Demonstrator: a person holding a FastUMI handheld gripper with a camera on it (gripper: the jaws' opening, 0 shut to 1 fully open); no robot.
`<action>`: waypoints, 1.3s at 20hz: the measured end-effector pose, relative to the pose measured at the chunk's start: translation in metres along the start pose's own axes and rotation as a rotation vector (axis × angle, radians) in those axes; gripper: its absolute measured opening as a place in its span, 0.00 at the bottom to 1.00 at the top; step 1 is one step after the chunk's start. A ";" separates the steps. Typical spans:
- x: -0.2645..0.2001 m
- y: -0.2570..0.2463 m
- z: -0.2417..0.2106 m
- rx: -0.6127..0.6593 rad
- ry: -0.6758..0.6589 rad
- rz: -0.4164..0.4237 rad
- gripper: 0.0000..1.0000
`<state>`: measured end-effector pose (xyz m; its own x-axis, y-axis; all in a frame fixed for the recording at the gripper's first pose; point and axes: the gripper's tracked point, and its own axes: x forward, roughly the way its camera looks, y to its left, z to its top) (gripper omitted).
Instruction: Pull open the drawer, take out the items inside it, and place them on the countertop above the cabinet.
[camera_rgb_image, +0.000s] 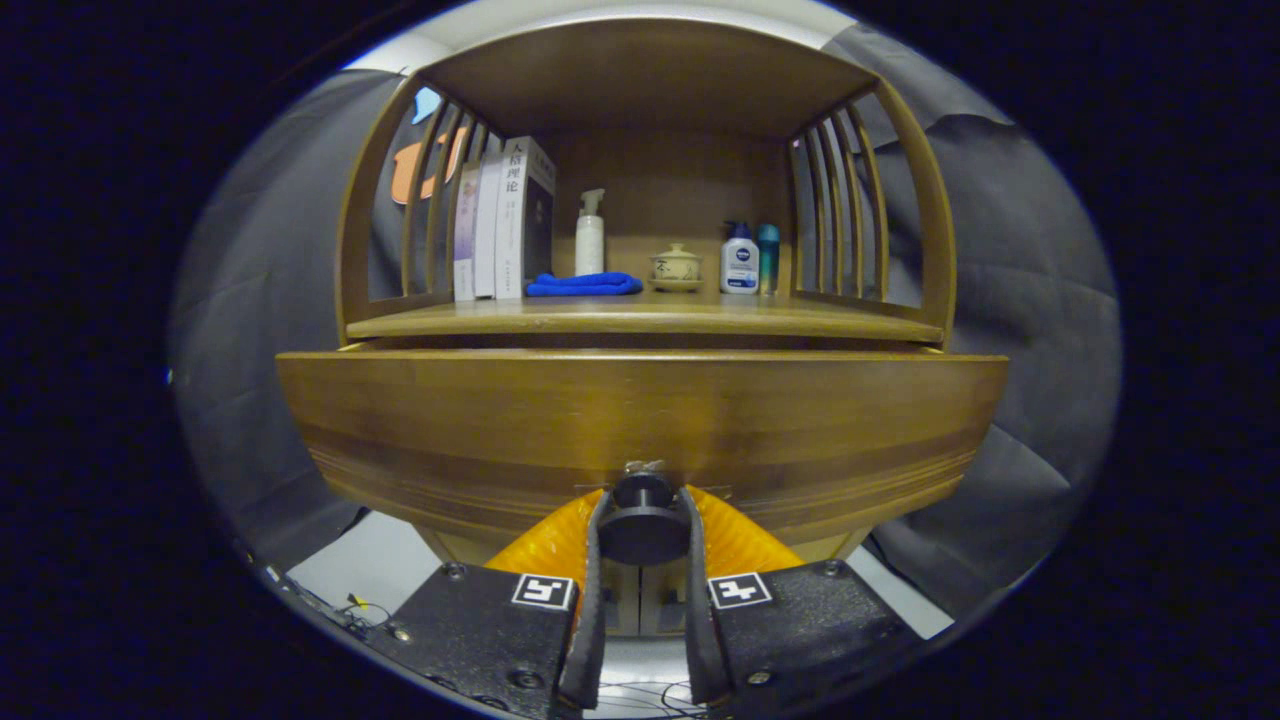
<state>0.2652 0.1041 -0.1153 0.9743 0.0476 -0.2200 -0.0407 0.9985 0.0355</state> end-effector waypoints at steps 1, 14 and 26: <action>-0.006 0.000 -0.002 0.000 0.001 0.002 0.36; -0.090 -0.001 -0.040 0.002 0.022 0.013 0.35; -0.119 0.000 -0.056 0.016 0.060 0.020 0.36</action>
<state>0.1366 0.1001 -0.1433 0.9583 0.0695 -0.2772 -0.0561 0.9968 0.0561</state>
